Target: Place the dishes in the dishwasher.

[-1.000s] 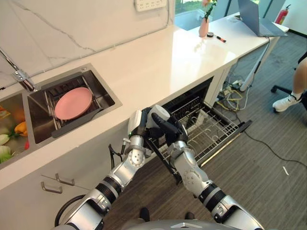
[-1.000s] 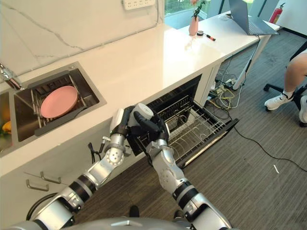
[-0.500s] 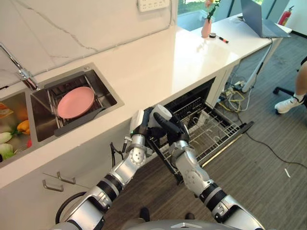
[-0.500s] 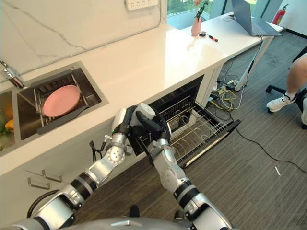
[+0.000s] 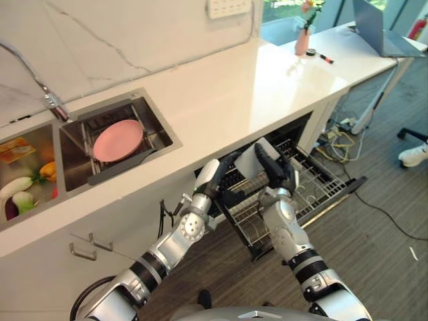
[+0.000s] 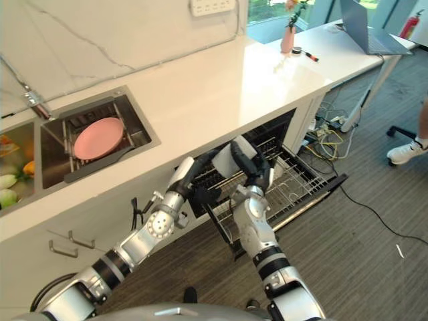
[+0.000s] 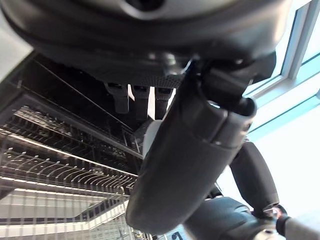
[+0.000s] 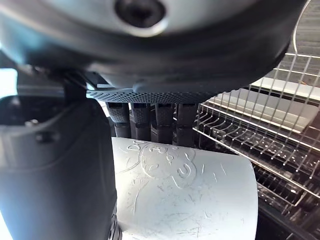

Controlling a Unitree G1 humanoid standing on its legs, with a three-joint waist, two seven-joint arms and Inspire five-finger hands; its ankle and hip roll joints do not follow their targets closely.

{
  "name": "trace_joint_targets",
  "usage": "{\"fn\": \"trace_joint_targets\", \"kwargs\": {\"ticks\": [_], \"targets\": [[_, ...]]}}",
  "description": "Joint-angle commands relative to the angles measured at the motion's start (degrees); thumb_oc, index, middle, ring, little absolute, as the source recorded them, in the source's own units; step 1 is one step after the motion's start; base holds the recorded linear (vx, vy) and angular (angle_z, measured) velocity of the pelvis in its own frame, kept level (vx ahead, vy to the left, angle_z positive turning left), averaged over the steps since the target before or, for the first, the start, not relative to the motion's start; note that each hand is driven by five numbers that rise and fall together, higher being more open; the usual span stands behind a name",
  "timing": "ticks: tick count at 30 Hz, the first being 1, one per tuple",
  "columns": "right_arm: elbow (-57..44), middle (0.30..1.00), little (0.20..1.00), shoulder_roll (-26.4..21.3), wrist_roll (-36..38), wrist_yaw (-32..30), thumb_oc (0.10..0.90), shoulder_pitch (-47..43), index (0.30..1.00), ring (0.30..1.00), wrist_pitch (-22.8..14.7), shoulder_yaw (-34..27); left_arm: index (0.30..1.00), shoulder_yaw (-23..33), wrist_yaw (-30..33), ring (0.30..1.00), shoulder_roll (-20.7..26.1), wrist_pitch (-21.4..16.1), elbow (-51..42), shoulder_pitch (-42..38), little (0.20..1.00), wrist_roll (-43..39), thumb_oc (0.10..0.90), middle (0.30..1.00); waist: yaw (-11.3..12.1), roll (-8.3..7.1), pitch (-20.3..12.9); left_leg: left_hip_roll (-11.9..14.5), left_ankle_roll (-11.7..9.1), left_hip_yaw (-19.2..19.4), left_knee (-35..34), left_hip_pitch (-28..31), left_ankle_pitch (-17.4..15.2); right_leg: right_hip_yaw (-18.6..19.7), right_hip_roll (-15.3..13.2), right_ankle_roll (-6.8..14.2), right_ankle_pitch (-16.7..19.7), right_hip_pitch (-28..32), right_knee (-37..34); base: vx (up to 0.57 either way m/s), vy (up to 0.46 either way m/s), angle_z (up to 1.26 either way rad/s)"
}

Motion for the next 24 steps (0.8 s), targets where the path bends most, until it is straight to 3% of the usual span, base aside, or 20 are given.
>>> {"fn": "trace_joint_targets", "kwargs": {"ticks": [1, 6, 10, 15, 17, 19, 20, 24], "targets": [[-0.79, 0.3, 0.3, 4.15, -2.75, 1.25, 0.4, -12.02, 0.3, 0.3, -4.05, -0.98, 0.9, 0.34, -0.05, 0.9, 1.06, -4.03, -0.66, -6.44, 0.9, 2.57, 0.8, 0.9, 1.3, -2.64, -1.0, 1.89, -1.78, -0.65, 0.22, 5.01, -6.18, -0.72, -4.4, 4.47, -0.74, -0.35, 0.67, -0.01, -0.018, 0.12], [3.6, 0.3, 0.3, 3.24, -3.92, 1.35, 0.4, -12.91, 0.3, 0.3, -3.19, -2.09, 0.9, 2.66, -1.36, 0.9, 4.04, -5.0, -3.28, -1.39, 0.9, 1.22, 0.8, 0.9, 2.68, -2.71, -0.36, 1.8, -1.93, -1.96, 0.22, 3.76, -5.42, -2.27, -4.52, 4.47, -0.46, -0.63, 0.67, -0.02, -0.009, 0.12], [9.12, 0.3, 0.3, -0.47, -7.27, 3.38, 0.4, -14.04, 0.3, 0.3, -0.69, -3.67, 0.9, 5.61, -5.84, 0.9, 8.76, -6.77, -5.5, 6.31, 0.9, -4.63, 0.8, 0.9, 5.58, -3.0, 0.65, 1.65, -2.23, -3.81, 0.22, 1.91, -4.8, -4.27, -4.6, 4.58, -0.53, -0.89, 0.72, -0.01, -0.014, 0.29], [13.26, 0.3, 0.3, -4.75, -10.92, 5.29, 0.4, -13.35, 0.3, 0.3, 1.49, -4.99, 0.9, 10.06, -8.56, 0.9, 9.98, -6.93, -2.73, 12.9, 0.9, -11.04, 0.8, 0.9, 8.16, -3.56, 1.47, 1.18, -2.49, -6.21, 0.22, -0.63, -3.76, -6.94, -4.67, 4.42, -0.75, -1.15, 0.67, -0.01, -0.015, 0.36], [18.16, 0.3, 0.3, -9.59, -16.43, 7.13, 0.4, -12.95, 0.3, 0.3, 3.74, -5.65, 0.9, 13.15, -10.0, 0.9, 11.54, -7.19, -0.35, 16.2, 0.9, -10.62, 0.8, 0.9, 9.85, -4.1, 2.14, 1.08, -2.78, -7.8, 0.22, -2.71, -3.04, -9.15, -4.74, 4.44, -1.03, -1.64, 0.67, -0.01, -0.028, 0.41], [18.24, 0.3, 0.3, -9.6, -16.44, 7.17, 0.4, -13.02, 0.3, 0.3, 3.7, -5.65, 0.9, 13.17, -10.01, 0.9, 11.52, -7.2, -0.34, 16.2, 0.9, -10.61, 0.8, 0.9, 9.75, -4.1, 2.08, 1.08, -2.79, -7.89, 0.22, -2.82, -3.02, -9.24, -4.73, 4.44, -1.04, -1.7, 0.67, -0.01, -0.009, 0.57], [22.39, 0.3, 0.3, -13.43, -20.47, 7.49, 0.4, -12.86, 0.3, 0.3, 4.8, -6.08, 0.9, 14.72, -9.95, 0.9, 12.66, -7.54, 1.78, 17.63, 0.9, -8.61, 0.8, 0.9, 10.72, -4.34, 2.6, 1.01, -3.09, -8.38, 0.22, -4.03, -2.57, -10.37, -4.85, 4.47, -1.02, -2.13, 0.67, -0.01, -0.004, 0.54], [28.54, 0.3, 0.3, -17.89, -25.76, 7.8, 0.4, -12.17, 0.3, 0.3, 6.81, -6.47, 0.9, 15.88, -10.16, 0.9, 14.94, -7.51, 6.06, 19.47, 0.9, -4.06, 0.8, 0.9, 11.89, -4.43, 3.31, 0.84, -3.56, -9.27, 0.22, -5.95, -1.95, -12.09, -4.83, 4.5, -1.2, -2.73, 0.67, 0.02, -0.014, 0.25]]}}
